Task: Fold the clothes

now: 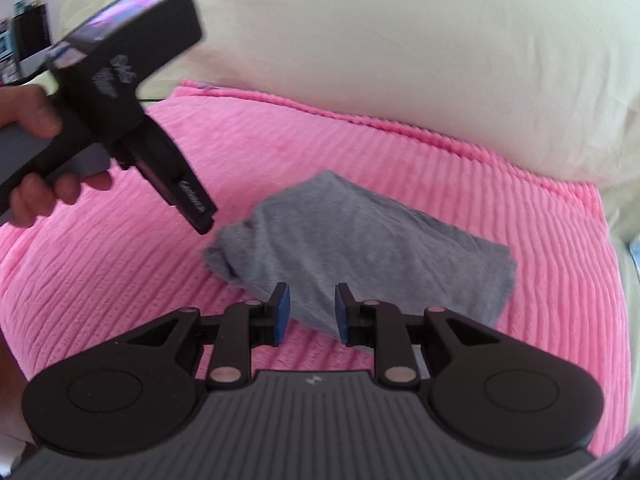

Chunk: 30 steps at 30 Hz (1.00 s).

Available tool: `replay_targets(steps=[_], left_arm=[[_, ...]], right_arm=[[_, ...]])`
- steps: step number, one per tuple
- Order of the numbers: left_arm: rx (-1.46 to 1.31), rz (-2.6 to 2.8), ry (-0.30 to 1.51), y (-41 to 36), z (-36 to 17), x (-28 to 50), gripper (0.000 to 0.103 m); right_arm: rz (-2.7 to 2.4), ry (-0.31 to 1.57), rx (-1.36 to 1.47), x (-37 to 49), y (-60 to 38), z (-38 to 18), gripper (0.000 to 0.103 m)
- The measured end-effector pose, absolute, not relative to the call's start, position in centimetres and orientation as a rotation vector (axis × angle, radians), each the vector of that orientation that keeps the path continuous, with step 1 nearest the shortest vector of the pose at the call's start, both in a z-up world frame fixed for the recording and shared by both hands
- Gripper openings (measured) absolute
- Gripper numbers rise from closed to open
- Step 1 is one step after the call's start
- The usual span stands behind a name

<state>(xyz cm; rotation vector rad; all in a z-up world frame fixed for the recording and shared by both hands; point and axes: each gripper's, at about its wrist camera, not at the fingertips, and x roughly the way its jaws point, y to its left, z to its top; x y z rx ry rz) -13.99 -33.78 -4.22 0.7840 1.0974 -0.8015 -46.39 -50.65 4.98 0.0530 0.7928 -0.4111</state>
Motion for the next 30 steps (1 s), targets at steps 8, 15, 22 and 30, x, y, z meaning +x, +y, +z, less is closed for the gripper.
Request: replay_targets(steps=[8,15,22,30], left_arm=[[0.788,-0.801,1.176,-30.7,-5.6,-10.5,0.049],[0.765,-0.982,1.196,-29.6,-5.5,-11.4,0.049],[0.734,-1.082,1.147,-29.3,-5.9,-12.2,0.049],[0.834,-1.17,0.918,-29.1,-7.4,-15.6,0.05]], right_arm=[[-0.232,0.804,-0.271,-40.1,-45.1,2.4,0.011],[-0.268,0.886,-0.42,-37.2,-44.7,-0.1,0.011],[-0.197,0.839,-0.378,-37.1,-45.5,-1.1,0.0],[-0.134,0.808,-0.175,-39.8,-49.1,1.2,0.039]])
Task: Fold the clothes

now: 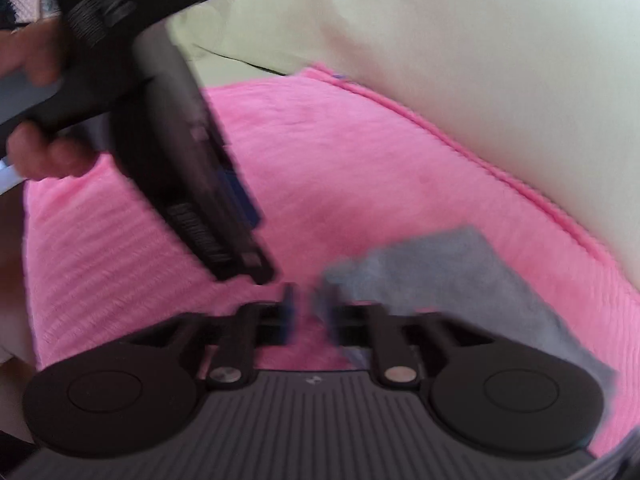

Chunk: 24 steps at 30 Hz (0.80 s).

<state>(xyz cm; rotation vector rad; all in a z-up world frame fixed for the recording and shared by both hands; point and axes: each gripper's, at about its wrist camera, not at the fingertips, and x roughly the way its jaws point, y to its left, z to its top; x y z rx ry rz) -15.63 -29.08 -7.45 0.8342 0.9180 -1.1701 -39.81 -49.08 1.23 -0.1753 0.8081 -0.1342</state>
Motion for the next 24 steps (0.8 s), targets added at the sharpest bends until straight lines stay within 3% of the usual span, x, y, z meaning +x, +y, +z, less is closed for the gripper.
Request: replay_targets(steps=[8,15,23,24], left_arm=[[0.899,-1.283,0.766,-30.1,-7.8,-18.6,0.05],[0.887,-1.278,0.801,-31.9,-8.9,-19.5,0.049],[0.891,-1.262,0.767,-33.1,-9.2,-20.8,0.029],[0.896,-1.257,0.761,-33.2,-9.3,-21.0,0.028]], right_arm=[[-0.253,0.857,-0.169,-38.6,-54.8,2.2,0.03],[-0.267,0.837,-0.072,-35.4,-60.9,2.0,0.031],[-0.217,0.885,-0.002,-31.2,-65.5,0.2,0.03],[-0.192,0.901,0.015,-30.8,-66.0,-0.1,0.022]])
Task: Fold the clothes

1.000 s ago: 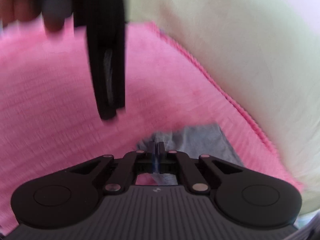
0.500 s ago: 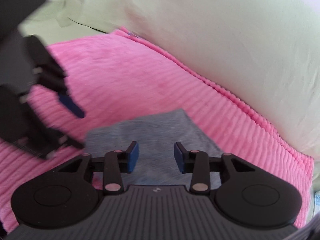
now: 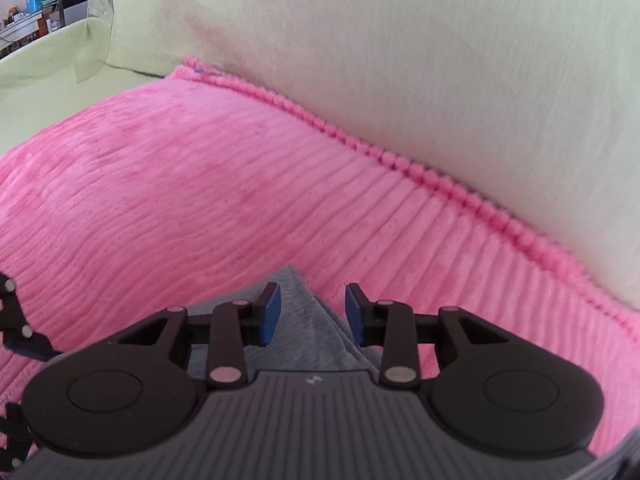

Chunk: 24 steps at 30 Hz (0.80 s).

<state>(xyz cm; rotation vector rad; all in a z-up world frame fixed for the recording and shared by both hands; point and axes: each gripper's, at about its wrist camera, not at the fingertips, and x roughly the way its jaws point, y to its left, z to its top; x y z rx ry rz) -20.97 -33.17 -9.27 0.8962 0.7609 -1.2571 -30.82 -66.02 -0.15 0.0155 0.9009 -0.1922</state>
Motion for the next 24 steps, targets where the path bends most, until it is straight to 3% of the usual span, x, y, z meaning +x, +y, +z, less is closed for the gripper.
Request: replay_targets(steps=[1,5,14,15,16,17,22,24], left_arm=[[0.901,-1.252,0.756,-33.2,-9.3,-21.1,0.027],[0.928,-1.227,0.718,-33.4,-9.4,-22.2,0.015],[0.985,-1.17,0.7,-33.6,-9.8,-23.1,0.013],[1.003,-1.16,0.698,-33.4,-9.8,-23.2,0.013],[1.023,-1.151,0.693,-33.0,-9.7,-23.3,0.013],[1.044,-1.141,0.689,-32.6,-9.5,-23.2,0.013],[1.076,-1.157,0.657,-29.9,-6.9,-22.1,0.014],[1.064,-1.18,0.628,-30.1,-5.4,-22.0,0.014]], right_arm=[[-0.152,0.917,0.03,-30.5,-66.3,-0.5,0.0],[-0.112,0.91,-0.032,-30.6,-66.2,-0.9,0.0],[-0.27,0.918,-0.054,-31.5,-68.2,-2.5,0.0],[-0.299,0.911,-0.06,-31.7,-68.1,-2.3,0.01],[-0.332,0.904,-0.064,-32.0,-68.1,-2.1,0.039],[-0.355,0.894,-0.068,-32.2,-68.0,-1.8,0.048],[-0.557,0.782,0.043,-39.7,-68.1,4.0,0.049],[-0.619,0.759,0.118,-44.7,-66.8,6.3,0.041]])
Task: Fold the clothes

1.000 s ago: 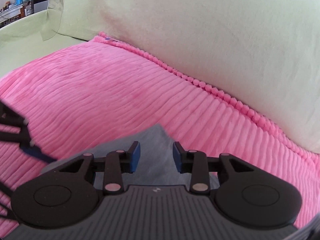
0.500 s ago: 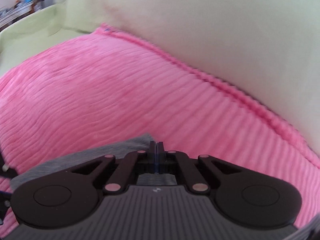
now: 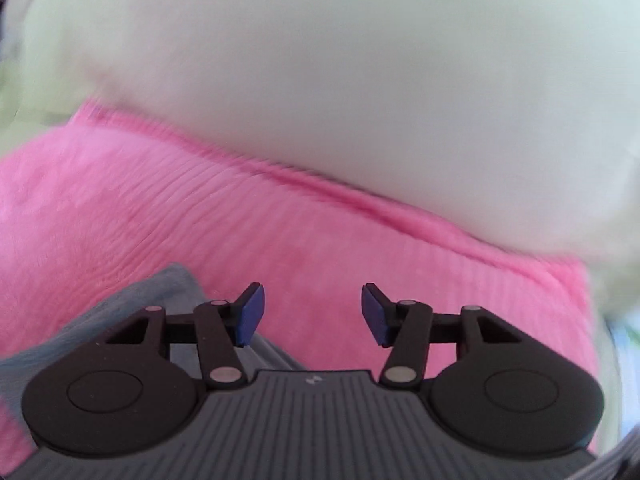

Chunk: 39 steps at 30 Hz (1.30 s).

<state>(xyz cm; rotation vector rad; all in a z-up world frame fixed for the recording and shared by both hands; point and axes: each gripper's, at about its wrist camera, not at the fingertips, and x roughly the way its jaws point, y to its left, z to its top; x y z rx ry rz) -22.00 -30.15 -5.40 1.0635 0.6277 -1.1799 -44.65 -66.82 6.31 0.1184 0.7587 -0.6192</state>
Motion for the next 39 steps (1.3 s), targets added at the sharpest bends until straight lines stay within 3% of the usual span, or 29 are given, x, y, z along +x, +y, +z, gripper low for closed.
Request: replay_targets(steps=[2,6,9,19,20,22,24,30,36,38,39], left_arm=[[1.052,-1.21,0.595,-30.7,-4.1,-22.5,0.014],[1.044,-1.294,0.532,-32.7,-2.9,-24.7,0.018],[1.065,-1.327,0.506,-34.1,-3.7,-25.7,0.023],[1.118,-1.289,0.496,-37.3,-6.8,-25.5,0.023],[1.129,-1.284,0.495,-37.4,-7.1,-25.5,0.023],[1.141,-1.282,0.5,-37.5,-7.6,-25.6,0.024],[1.163,-1.28,0.491,-37.6,-8.0,-25.8,0.024],[1.196,-1.292,0.479,-37.5,-8.6,-26.2,0.024],[1.252,-1.301,0.439,-37.3,-9.6,-26.7,0.024],[1.276,-1.301,0.418,-37.1,-9.9,-26.8,0.024],[1.288,-1.301,0.407,-37.0,-10.0,-26.8,0.024]], right_arm=[[-0.664,0.784,0.188,-48.7,-64.3,7.1,0.041],[-0.689,0.827,0.387,-53.9,-58.9,6.4,0.029],[-0.715,0.791,0.477,-54.7,-57.4,5.2,0.028],[-0.783,0.655,0.682,-54.9,-59.1,1.0,0.026],[-0.778,0.648,0.686,-54.7,-59.2,0.9,0.024],[-0.758,0.672,0.65,-53.5,-58.8,0.9,0.006],[-0.754,0.685,0.611,-53.1,-58.7,1.0,0.002],[-0.815,0.68,0.488,-54.3,-58.6,3.7,0.002],[-0.819,0.767,0.595,-55.8,-59.9,1.4,0.002],[-0.779,0.816,0.626,-55.7,-59.8,0.8,0.003],[-0.784,0.839,0.635,-55.7,-59.7,0.8,0.009]])
